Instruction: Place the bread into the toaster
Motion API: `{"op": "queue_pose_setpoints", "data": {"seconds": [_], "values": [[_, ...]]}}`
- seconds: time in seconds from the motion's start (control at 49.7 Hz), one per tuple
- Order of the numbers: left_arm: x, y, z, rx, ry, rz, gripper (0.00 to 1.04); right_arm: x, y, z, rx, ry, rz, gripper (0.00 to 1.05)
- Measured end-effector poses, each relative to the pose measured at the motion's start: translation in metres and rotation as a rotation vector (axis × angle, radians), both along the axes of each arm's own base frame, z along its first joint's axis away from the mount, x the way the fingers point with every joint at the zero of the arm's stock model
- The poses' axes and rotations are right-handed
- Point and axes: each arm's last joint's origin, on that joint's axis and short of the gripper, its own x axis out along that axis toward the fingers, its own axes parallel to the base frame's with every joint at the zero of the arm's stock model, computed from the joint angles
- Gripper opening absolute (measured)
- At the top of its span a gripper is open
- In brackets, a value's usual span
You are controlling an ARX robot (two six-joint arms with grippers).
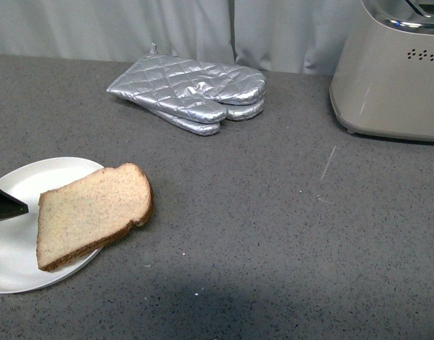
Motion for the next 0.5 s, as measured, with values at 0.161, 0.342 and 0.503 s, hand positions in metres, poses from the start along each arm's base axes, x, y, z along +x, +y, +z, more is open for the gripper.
{"op": "queue_pose_setpoints", "data": {"seconds": [0.161,0.342,0.503], "values": [[0.0012,-0.001,-0.0011,0.011,0.003,-0.019,0.98,0.0,0.0,0.0,0.0,0.0,0.0,0.95],[0.0017,-0.0003,-0.0026,0.033,0.011,-0.013,0.77,0.0,0.0,0.0,0.0,0.0,0.0,0.95],[0.0013,0.0001,-0.0044,0.027,0.014,-0.007,0.54,0.0,0.0,0.0,0.0,0.0,0.0,0.95]]}}
